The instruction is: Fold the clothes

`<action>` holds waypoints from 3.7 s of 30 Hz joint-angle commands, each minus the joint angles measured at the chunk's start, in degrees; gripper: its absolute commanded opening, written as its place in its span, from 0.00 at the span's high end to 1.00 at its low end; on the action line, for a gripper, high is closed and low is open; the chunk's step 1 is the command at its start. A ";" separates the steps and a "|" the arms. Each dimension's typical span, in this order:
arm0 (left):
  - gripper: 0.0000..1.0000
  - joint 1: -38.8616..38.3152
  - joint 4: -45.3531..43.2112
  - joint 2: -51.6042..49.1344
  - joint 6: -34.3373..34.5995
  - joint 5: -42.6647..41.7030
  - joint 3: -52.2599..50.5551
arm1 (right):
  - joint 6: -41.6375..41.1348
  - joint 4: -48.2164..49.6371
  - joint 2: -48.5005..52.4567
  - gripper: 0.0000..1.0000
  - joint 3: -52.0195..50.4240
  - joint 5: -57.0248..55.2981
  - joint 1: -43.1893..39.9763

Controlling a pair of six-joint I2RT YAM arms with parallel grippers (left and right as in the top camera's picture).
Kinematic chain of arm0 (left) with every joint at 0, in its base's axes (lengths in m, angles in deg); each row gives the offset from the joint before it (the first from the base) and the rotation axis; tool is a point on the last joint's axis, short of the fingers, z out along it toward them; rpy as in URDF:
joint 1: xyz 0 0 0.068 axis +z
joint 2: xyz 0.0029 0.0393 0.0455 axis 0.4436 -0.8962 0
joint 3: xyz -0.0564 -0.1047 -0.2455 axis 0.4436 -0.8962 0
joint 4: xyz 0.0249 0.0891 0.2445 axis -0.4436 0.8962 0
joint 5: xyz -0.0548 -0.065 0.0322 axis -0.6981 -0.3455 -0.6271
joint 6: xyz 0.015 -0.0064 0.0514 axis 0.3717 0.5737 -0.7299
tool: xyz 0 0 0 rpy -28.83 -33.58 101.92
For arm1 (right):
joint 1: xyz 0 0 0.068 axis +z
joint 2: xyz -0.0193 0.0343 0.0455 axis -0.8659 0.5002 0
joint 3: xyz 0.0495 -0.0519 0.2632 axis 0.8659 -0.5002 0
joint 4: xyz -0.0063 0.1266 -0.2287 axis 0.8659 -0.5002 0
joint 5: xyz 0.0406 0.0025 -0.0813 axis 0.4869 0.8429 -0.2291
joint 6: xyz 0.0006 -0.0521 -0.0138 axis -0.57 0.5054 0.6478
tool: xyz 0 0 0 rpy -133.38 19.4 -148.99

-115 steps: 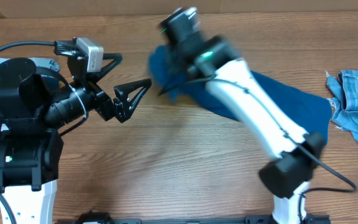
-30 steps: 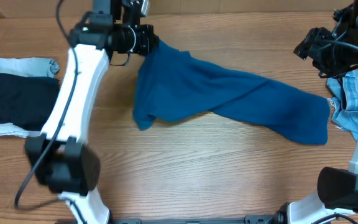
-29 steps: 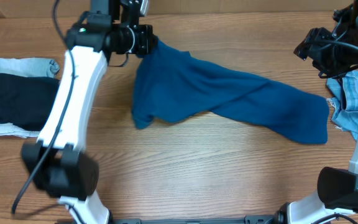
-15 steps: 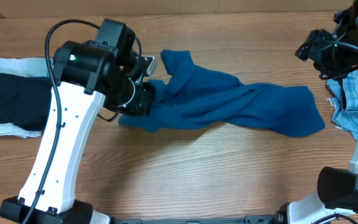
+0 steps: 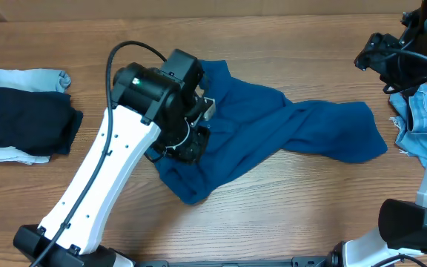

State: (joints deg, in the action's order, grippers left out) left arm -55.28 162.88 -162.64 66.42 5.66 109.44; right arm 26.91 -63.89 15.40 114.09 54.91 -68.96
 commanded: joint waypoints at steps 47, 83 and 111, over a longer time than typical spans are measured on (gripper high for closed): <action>0.96 17.64 -83.76 -40.13 18.45 -4.81 3.34 | 0.22 -1.53 1.55 0.19 -1.70 2.40 -0.09; 0.96 24.04 -57.13 -13.29 7.76 -30.73 46.34 | 2.73 60.85 5.79 0.96 -42.01 25.57 2.91; 0.96 20.85 -63.65 -3.02 5.77 -2.45 46.45 | 4.85 53.16 -5.86 0.95 -40.35 31.10 3.30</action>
State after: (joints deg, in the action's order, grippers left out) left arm -30.91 96.53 -166.29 79.89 -20.00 155.41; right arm 31.43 -9.46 10.94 72.30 87.26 -65.88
